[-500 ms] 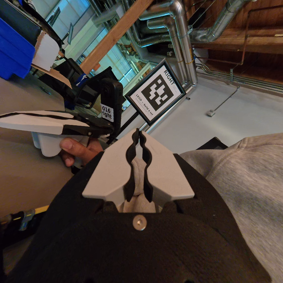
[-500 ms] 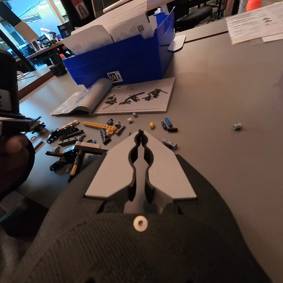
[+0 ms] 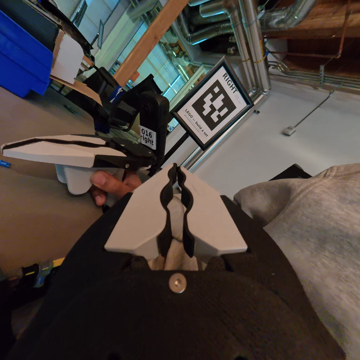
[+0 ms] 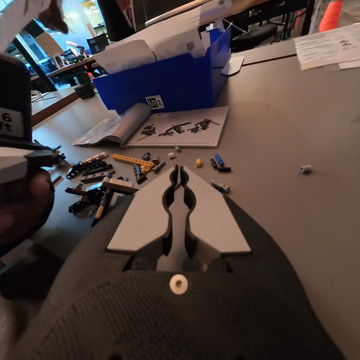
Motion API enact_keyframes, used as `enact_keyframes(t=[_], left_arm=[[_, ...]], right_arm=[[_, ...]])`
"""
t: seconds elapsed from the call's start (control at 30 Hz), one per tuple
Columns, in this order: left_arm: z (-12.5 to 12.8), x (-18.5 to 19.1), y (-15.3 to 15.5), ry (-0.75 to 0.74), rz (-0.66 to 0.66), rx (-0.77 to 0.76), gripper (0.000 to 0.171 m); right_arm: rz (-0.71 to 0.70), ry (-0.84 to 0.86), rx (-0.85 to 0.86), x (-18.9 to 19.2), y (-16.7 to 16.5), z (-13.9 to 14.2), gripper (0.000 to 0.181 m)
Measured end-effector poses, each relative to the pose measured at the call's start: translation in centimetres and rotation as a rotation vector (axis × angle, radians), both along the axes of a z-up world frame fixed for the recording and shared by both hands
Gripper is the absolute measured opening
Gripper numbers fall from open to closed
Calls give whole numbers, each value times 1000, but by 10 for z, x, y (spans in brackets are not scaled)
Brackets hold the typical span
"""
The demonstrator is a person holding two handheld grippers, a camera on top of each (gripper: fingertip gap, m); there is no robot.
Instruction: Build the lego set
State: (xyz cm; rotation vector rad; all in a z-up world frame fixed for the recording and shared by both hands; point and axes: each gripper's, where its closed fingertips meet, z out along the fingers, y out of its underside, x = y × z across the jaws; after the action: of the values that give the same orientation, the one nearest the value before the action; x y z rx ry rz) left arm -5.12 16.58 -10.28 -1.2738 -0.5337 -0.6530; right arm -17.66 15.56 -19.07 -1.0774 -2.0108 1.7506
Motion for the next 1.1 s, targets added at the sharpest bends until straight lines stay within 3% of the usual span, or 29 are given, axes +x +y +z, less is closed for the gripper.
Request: enact_keyframes(t=[0.27, 0.47, 0.6, 0.67, 0.77, 0.9, 1.1], left_arm=[[-10, 9, 11, 75, -4, -68, 0], [-3, 9, 9, 117, 29, -43, 0], [9, 17, 6, 170, 19, 2, 0], [16, 24, 5, 210, 13, 29, 0], [24, 29, 3, 265, 29, 54, 0], [30, 29, -2, 286, 49, 81, 0], [32, 24, -8, 294, 79, 85, 0]], right_arm=[[-1, 128, 45, 1, 7, 15, 31], [-103, 318, 77, -8, 29, 97, 38], [-3, 292, 28, -10, -2, 127, 46], [81, 224, 59, -15, -31, 120, 53], [232, 75, 175, -22, -78, 89, 67], [390, -35, 307, -34, -125, 51, 69], [582, -289, 170, -35, -179, 37, 75]])
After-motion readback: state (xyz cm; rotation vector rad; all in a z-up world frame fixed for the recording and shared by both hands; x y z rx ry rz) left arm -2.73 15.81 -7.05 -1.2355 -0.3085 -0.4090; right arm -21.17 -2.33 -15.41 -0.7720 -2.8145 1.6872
